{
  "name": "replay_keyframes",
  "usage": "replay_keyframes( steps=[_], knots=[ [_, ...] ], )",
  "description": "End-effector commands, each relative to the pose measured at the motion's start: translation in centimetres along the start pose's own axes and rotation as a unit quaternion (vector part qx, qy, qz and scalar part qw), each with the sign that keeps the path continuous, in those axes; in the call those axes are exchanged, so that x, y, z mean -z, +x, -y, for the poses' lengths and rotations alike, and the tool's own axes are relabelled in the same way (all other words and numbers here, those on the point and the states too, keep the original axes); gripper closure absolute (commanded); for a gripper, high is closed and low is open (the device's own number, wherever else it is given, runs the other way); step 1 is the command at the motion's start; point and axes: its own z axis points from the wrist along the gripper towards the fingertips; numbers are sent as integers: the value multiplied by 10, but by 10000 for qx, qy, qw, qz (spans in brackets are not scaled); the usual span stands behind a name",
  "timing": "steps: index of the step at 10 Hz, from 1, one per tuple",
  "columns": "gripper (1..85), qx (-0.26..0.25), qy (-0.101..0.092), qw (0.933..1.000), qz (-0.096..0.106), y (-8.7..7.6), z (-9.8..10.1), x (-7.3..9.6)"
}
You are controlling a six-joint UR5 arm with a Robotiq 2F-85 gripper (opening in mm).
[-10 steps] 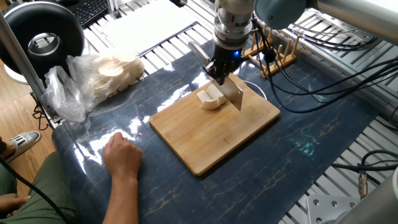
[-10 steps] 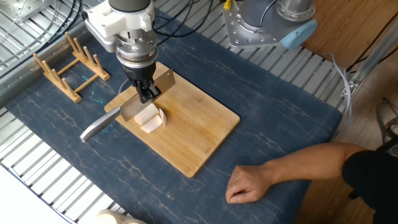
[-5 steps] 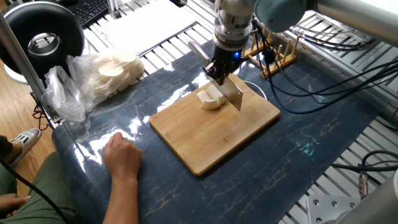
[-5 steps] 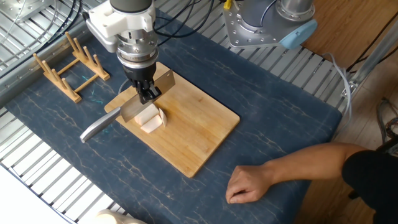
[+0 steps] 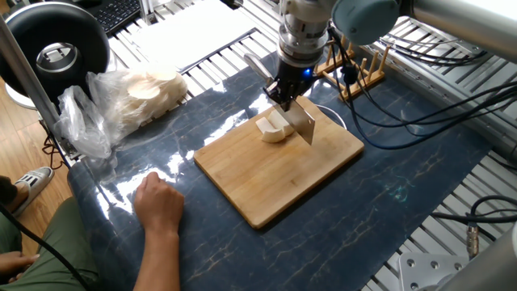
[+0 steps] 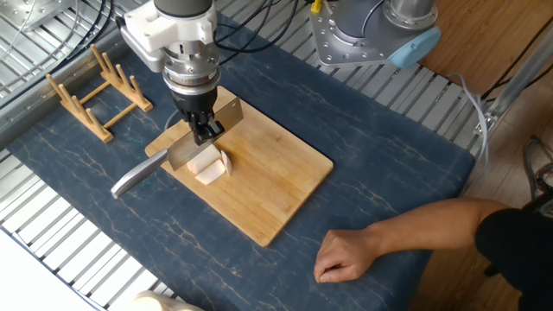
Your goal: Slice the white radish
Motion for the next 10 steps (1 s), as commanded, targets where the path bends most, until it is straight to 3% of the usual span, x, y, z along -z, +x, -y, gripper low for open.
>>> replay_keyframes(
  steps=[1,5,10],
  knots=[
    [847,-15,-102,9999,73,-2,-2,-1],
    [847,32,-103,9999,120,-4,-1,-4],
    [847,181,68,9996,206,-5,5,-9]
  ],
)
